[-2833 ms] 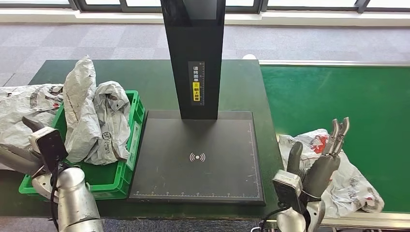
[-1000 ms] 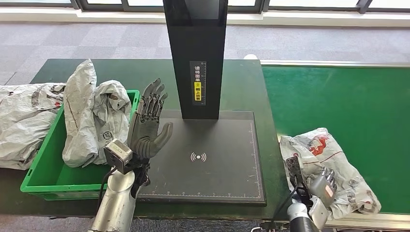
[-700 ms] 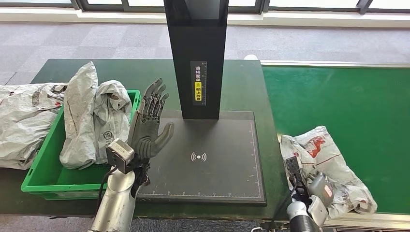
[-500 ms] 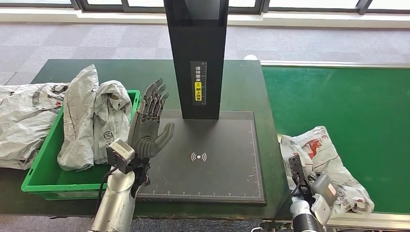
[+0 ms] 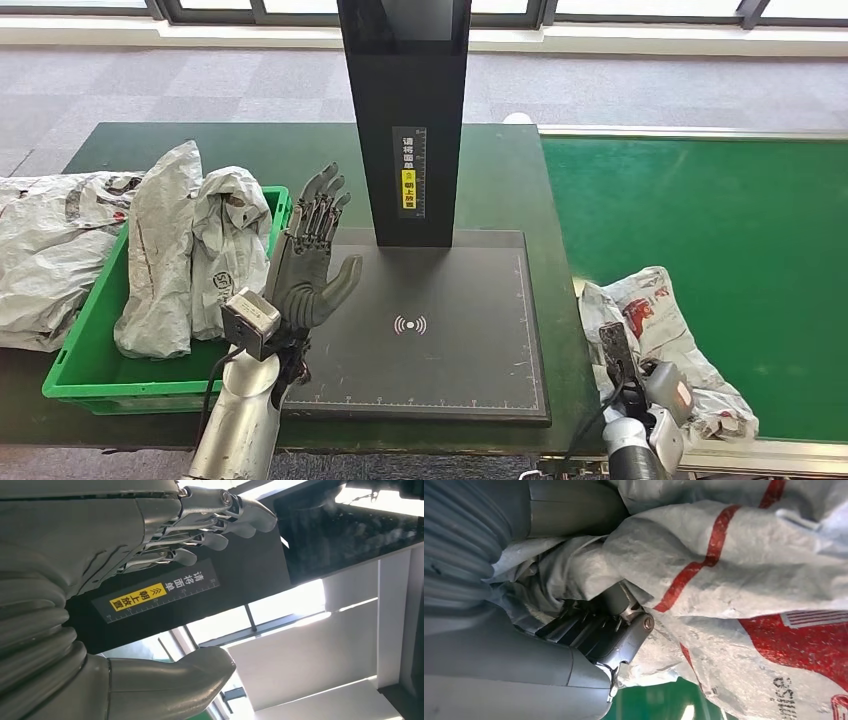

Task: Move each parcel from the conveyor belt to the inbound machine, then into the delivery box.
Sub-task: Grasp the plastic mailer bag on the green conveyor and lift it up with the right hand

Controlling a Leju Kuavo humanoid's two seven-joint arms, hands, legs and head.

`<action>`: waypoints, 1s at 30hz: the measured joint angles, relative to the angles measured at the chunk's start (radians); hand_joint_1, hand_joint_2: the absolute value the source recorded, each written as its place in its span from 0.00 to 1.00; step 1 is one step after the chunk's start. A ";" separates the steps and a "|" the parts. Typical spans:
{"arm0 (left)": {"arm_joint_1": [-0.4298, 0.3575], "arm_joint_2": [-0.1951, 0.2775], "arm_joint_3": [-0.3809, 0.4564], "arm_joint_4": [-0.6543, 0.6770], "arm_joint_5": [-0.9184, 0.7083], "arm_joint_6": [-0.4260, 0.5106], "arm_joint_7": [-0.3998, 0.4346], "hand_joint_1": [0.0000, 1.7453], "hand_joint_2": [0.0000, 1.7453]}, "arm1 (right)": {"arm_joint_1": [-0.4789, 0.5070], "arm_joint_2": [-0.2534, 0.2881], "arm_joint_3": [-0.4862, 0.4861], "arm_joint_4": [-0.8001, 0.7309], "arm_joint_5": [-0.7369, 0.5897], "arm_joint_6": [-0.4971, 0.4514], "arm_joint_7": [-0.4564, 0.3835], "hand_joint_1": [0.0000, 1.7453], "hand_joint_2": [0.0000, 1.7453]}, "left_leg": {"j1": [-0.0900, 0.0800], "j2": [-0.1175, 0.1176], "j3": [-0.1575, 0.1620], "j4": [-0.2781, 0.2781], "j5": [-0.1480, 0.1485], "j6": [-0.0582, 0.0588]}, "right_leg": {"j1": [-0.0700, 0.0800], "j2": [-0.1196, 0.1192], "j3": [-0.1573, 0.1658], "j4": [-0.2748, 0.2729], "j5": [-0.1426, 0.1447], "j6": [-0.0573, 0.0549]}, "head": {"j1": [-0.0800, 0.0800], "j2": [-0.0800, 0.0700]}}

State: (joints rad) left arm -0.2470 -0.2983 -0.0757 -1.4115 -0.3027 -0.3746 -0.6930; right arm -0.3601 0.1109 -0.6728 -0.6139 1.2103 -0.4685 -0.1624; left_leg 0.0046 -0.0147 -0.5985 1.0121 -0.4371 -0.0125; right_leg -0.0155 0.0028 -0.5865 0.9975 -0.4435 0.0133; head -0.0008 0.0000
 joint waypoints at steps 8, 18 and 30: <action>-0.002 0.000 -0.005 0.006 0.004 -0.001 0.008 0.00 1.00 | 0.089 0.097 0.067 -0.267 -0.335 -0.163 -0.491 1.00 1.00 | 0.000 0.000 -0.001 0.000 0.000 0.000 | 0.000 0.000 -0.002 0.001 0.000 0.000 | 0.000 0.000; -0.013 0.000 -0.008 0.077 0.006 0.005 -0.005 0.00 1.00 | 0.214 0.154 0.384 -0.841 -0.429 -0.231 -0.540 1.00 1.00 | -0.001 0.006 -0.002 0.000 0.000 0.000 | -0.001 0.004 -0.006 0.001 0.000 0.000 | 0.000 0.000; -0.035 -0.006 -0.015 0.123 0.012 0.021 -0.007 0.00 1.00 | 0.228 0.141 0.635 -0.961 -0.491 -0.220 -0.539 1.00 1.00 | -0.001 0.007 -0.002 0.000 0.000 0.000 | -0.001 0.005 -0.006 0.001 0.000 0.000 | 0.000 0.000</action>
State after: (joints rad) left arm -0.2820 -0.3038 -0.0907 -1.2881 -0.2912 -0.3532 -0.7005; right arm -0.1323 0.2520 -0.0375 -1.5745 0.7191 -0.6886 -0.7014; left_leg 0.0040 -0.0073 -0.6009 1.0117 -0.4372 -0.0129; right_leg -0.0165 0.0075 -0.5927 0.9990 -0.4432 0.0129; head -0.0004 0.0000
